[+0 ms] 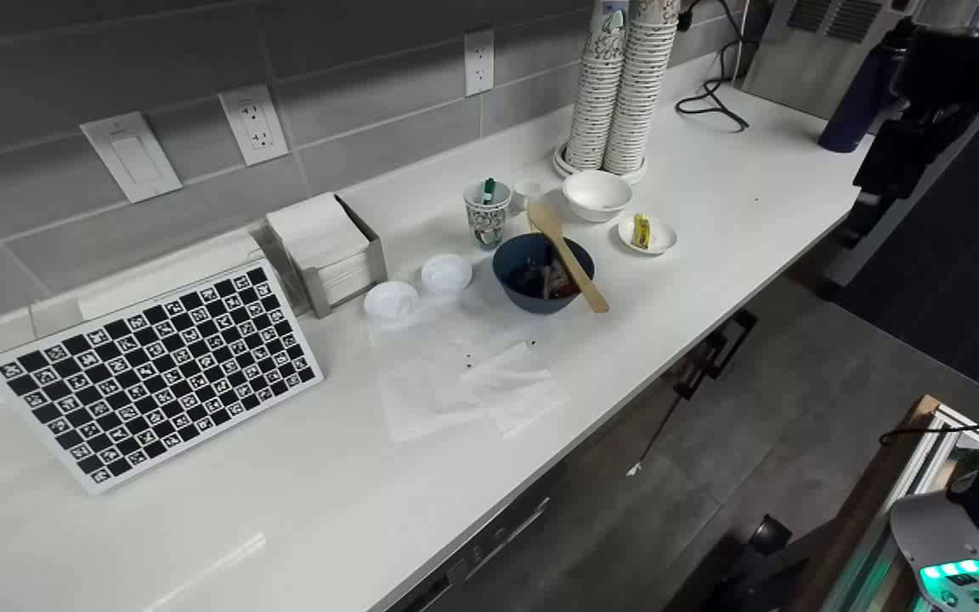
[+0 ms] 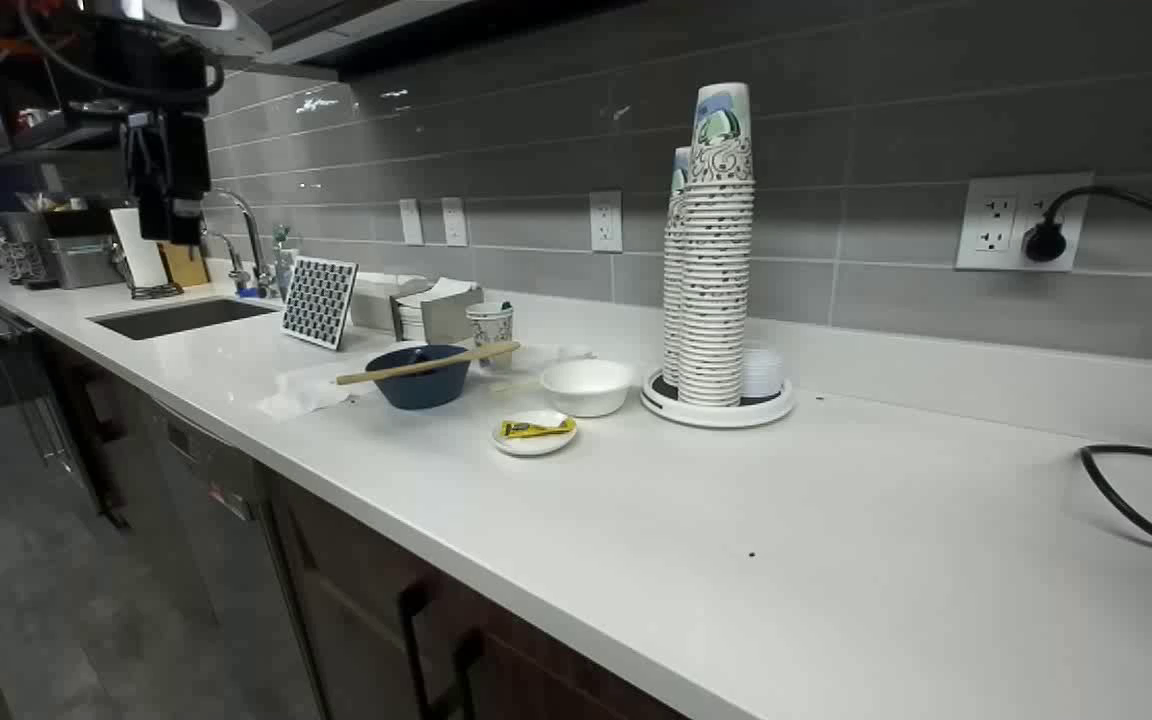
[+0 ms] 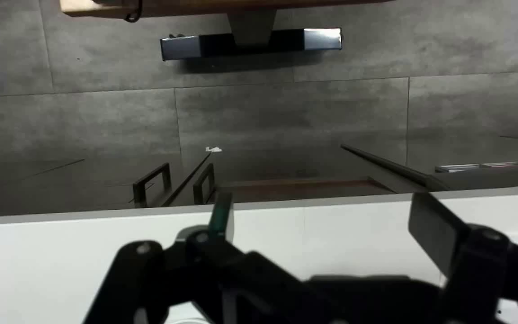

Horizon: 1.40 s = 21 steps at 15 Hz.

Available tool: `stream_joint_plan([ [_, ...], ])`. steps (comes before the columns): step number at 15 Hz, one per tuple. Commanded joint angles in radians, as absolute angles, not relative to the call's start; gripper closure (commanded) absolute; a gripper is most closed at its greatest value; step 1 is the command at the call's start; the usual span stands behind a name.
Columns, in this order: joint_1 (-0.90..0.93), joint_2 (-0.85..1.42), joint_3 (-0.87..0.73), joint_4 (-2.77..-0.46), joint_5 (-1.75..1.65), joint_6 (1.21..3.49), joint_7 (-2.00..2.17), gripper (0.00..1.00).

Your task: Move the black object to the cup

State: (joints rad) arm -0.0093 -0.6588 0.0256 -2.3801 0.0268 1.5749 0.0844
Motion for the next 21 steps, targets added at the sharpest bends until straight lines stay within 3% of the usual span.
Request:
stream_joint_plan([
  [1, -0.01, -0.658, 0.026, -2.378, 0.027, 1.573, 0.084, 0.0],
  [18, -0.01, -0.658, 0.026, -2.378, 0.027, 1.573, 0.084, 0.0],
  [21, -0.016, -0.557, 0.034, -2.319, 0.025, 1.65, 0.105, 0.0],
])
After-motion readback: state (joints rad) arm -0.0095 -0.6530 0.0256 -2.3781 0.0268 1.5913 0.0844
